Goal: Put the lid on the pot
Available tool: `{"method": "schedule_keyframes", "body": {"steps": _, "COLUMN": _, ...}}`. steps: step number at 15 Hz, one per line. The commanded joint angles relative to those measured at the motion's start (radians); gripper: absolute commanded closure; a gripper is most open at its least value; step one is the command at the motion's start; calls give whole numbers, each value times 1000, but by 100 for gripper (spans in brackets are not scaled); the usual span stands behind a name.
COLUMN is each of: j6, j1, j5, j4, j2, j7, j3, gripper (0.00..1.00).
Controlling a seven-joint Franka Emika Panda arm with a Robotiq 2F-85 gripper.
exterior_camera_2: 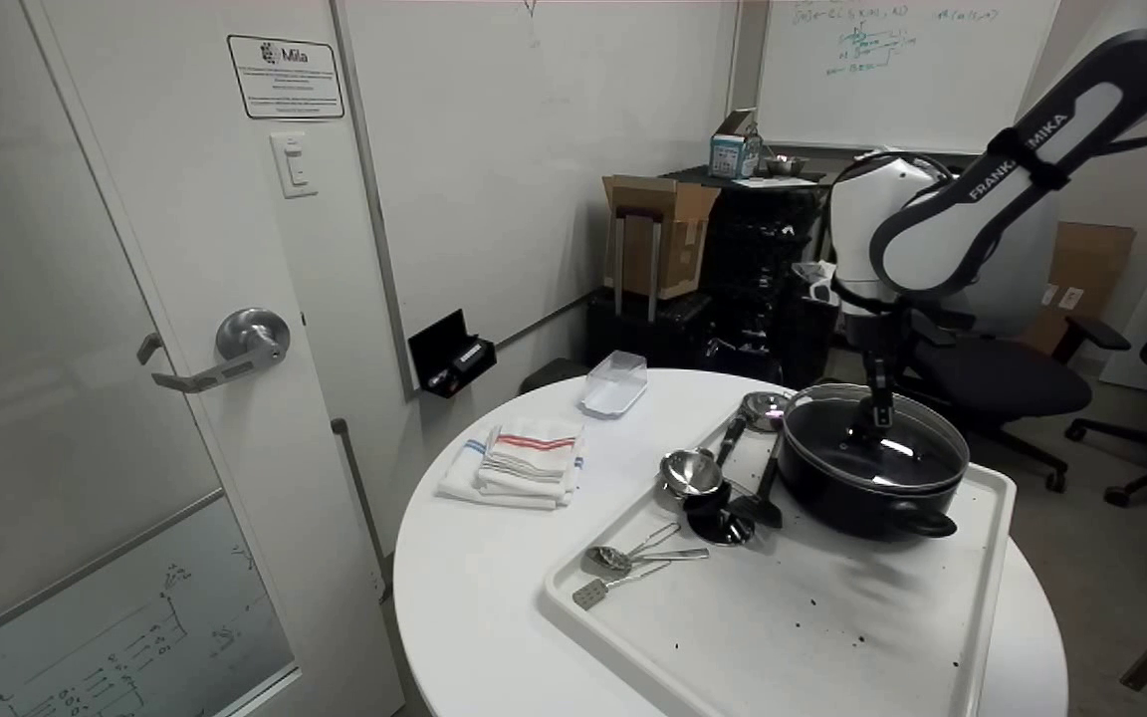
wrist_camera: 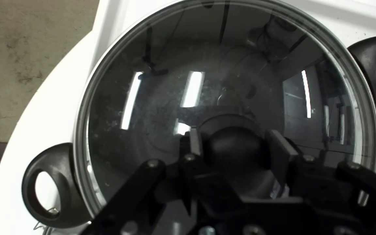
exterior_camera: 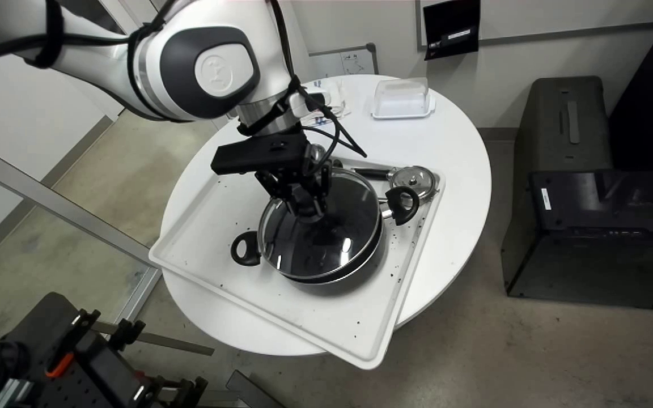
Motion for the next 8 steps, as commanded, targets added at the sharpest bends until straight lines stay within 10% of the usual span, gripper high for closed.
{"method": "schedule_keyframes", "body": {"steps": 1, "j6": 12, "j1": -2, "j5": -2, "j4": -9, "j2": -13, "j7": -4, "j3": -5, "gripper": 75}}
{"method": "schedule_keyframes", "body": {"steps": 8, "j6": 11, "j1": -8, "j5": -1, "j4": -5, "j2": -7, "j7": -11, "j3": -5, "gripper": 75}}
